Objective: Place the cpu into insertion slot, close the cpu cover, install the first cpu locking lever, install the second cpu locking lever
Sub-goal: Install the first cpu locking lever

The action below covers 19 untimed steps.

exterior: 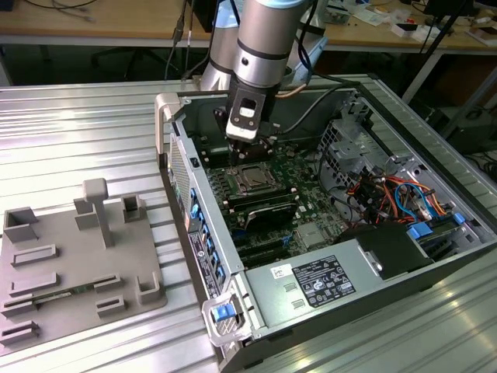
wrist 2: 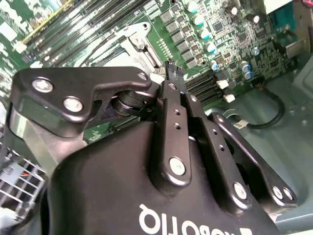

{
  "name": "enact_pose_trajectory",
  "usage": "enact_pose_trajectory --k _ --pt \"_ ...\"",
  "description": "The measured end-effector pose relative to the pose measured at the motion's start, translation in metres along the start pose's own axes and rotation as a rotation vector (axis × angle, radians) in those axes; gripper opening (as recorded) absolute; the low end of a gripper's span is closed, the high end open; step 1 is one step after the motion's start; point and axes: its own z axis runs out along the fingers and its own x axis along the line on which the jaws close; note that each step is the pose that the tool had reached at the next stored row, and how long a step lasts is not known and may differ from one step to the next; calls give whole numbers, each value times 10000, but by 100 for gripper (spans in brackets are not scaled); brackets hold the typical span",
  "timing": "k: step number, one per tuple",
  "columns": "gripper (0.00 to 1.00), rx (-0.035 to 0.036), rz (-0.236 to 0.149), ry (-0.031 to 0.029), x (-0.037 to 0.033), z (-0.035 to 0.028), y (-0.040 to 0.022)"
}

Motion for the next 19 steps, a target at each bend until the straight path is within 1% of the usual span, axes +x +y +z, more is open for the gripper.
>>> enact_pose_trajectory --k 1,2,4,6,7,8,9,10,12,19 --pt "11 -20 -108 28 9 0 -17" --pt "11 -49 -130 81 30 1 -54" --pt "11 -98 -142 170 58 1 -105" --pt "11 -139 -156 241 84 2 -153" --pt "11 -171 -179 296 93 2 -169" --pt "11 -189 -242 326 95 2 -173" --pt "11 -195 -416 334 95 2 -173" --pt "11 -198 -692 333 95 2 -173" --pt "11 -199 -1053 329 95 3 -173" --pt "11 -211 -2568 312 95 9 -173"
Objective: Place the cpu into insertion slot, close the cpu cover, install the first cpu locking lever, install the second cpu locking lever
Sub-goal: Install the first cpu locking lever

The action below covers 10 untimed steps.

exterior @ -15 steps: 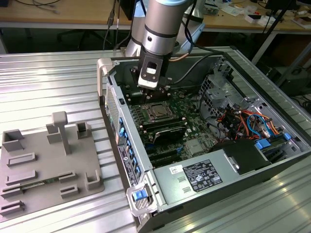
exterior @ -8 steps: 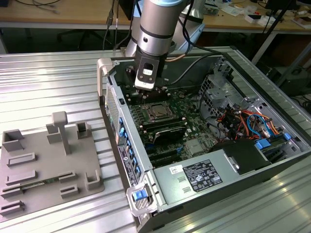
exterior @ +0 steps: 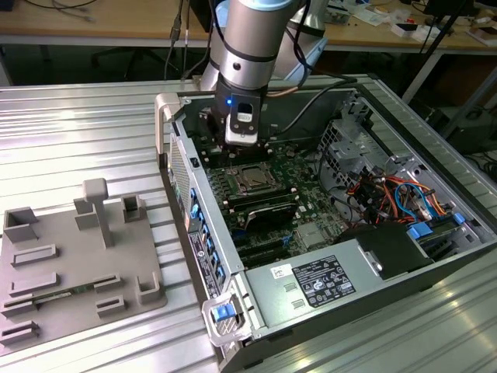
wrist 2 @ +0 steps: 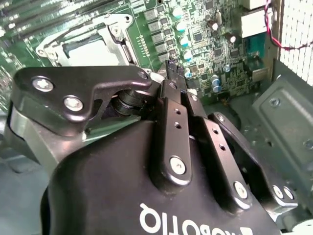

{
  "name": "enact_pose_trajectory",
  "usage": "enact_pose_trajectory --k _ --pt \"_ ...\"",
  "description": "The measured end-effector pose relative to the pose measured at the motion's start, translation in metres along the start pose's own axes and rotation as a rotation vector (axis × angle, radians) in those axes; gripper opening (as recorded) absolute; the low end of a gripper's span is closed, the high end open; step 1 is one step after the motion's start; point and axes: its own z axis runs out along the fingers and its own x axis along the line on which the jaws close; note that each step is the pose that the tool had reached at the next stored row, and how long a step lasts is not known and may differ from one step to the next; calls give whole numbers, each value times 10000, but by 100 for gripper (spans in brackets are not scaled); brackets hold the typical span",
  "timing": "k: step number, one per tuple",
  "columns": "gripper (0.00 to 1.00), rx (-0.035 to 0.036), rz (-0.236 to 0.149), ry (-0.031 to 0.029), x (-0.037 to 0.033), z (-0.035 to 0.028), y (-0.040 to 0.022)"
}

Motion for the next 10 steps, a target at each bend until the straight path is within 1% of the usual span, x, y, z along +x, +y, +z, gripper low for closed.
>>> enact_pose_trajectory --k 1,4,5,8,10 --pt "11 2 -190 0 0 0 0" --pt "11 9 -1053 -1 0 3 0" --pt "11 11 -1244 -1 0 3 0" --pt "11 14 -1737 -1 0 4 1" --pt "11 12 -1874 0 9 5 5"
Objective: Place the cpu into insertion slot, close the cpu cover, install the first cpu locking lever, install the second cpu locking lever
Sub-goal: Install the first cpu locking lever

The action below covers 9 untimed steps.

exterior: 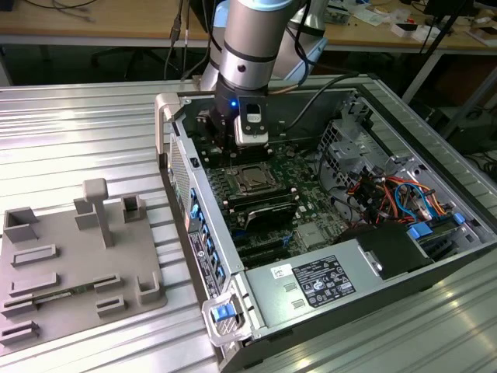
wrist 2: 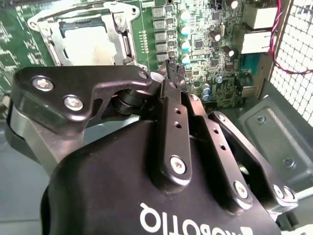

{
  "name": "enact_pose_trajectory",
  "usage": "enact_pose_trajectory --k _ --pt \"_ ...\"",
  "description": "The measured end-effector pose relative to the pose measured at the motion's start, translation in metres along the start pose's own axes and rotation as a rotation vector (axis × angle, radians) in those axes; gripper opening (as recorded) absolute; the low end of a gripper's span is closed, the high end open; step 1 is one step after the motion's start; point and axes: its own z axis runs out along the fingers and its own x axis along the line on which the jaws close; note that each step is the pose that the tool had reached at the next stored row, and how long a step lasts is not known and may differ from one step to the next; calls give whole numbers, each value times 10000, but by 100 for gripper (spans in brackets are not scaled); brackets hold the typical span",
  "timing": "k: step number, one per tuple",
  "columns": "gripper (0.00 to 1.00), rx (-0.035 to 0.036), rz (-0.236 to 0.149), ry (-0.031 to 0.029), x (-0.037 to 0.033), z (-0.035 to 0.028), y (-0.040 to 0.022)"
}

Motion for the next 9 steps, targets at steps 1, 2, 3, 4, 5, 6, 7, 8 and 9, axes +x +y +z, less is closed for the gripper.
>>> enact_pose_trajectory --k 1,2,3,4,5,6,7,8,9 --pt "11 2 -54 1 8 -1 8" --pt "11 3 -113 2 20 -1 24" --pt "11 3 -157 1 31 -1 41" --pt "11 4 -183 2 41 -1 54" --pt "11 4 -195 2 51 -1 68" --pt "11 3 -207 2 73 0 98" --pt "11 4 -217 2 87 -1 117" --pt "11 3 -225 2 95 0 128" --pt "11 2 -238 1 98 0 133"
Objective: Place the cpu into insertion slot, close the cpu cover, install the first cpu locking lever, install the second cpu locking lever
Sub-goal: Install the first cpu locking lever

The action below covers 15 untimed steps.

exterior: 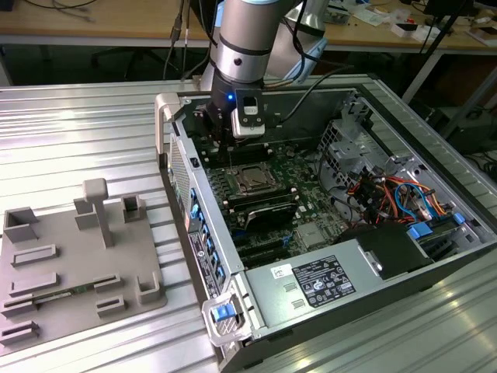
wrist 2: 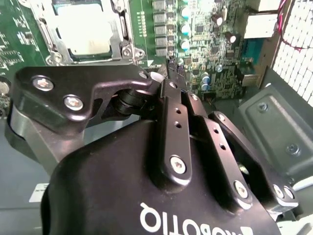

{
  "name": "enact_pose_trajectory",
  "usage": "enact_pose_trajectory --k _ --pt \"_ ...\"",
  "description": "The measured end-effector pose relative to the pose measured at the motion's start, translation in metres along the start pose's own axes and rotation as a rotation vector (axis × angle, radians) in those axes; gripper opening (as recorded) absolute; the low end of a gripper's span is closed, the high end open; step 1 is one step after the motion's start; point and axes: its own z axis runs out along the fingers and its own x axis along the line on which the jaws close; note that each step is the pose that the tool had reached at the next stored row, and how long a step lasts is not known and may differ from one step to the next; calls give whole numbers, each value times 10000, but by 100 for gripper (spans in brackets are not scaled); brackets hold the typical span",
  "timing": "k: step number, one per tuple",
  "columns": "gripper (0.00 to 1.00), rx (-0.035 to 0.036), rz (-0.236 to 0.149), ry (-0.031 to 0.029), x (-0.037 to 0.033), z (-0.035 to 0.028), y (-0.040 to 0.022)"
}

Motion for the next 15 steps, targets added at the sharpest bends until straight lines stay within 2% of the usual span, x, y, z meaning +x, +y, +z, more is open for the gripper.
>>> enact_pose_trajectory --k 2,6,9,15 --pt "11 2 -63 1 5 -1 6" --pt "11 -3 -444 5 4 1 18" --pt "11 0 -558 6 -3 1 46" --pt "11 -2 -671 7 -112 6 135"
